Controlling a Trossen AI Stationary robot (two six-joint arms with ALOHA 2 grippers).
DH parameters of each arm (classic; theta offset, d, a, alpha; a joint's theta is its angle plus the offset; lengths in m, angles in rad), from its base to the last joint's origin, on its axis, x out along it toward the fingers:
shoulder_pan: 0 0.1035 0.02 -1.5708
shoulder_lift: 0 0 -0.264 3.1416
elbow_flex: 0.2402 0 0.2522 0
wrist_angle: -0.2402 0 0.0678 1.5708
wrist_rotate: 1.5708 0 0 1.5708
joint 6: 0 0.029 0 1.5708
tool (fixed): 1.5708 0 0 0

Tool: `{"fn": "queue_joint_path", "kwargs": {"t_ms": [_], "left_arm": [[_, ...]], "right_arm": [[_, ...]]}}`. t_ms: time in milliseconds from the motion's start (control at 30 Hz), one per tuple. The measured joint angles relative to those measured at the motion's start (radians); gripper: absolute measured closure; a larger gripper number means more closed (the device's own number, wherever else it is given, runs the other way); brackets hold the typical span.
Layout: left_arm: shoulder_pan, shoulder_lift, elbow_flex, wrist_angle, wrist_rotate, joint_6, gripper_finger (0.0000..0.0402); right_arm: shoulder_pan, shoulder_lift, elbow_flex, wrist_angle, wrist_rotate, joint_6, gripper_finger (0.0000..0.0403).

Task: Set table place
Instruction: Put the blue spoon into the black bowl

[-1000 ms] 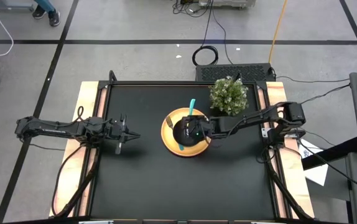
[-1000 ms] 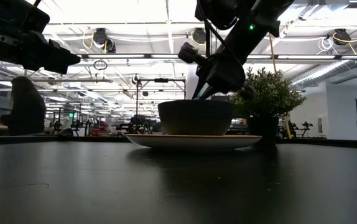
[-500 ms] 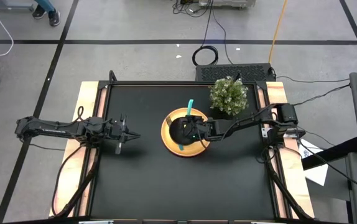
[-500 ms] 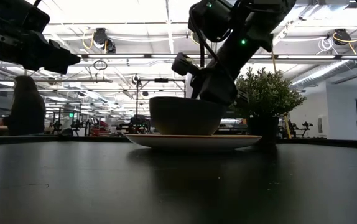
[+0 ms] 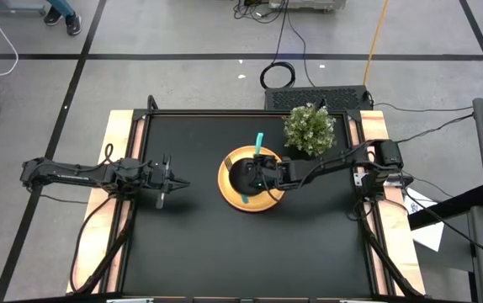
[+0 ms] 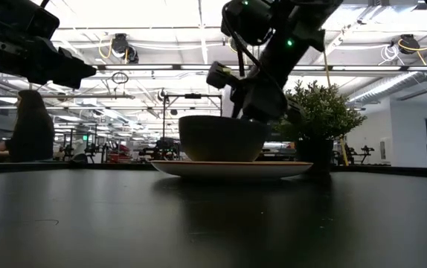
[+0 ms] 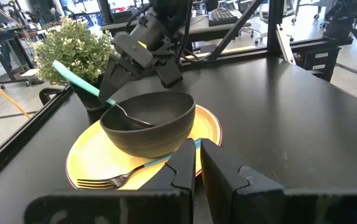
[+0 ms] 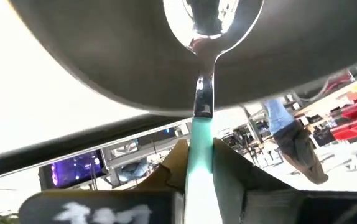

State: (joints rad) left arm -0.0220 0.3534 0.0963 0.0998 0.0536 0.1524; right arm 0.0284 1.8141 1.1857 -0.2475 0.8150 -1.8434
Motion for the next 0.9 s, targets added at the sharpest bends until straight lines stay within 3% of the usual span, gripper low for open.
{"fn": "queue_joint_path", "kwargs": {"t_ms": [400, 900], "left_arm": [[0.0, 0.0, 0.0, 0.0, 0.0, -0.002, 0.0371], [0.0, 0.0, 0.0, 0.0, 0.0, -0.004, 0.0371]], "right_arm": [[0.0, -0.001, 0.056, -0.138, -0.028, 0.015, 0.0371], [0.0, -0.001, 0.056, -0.143, -0.03, 0.022, 0.0371]]}}
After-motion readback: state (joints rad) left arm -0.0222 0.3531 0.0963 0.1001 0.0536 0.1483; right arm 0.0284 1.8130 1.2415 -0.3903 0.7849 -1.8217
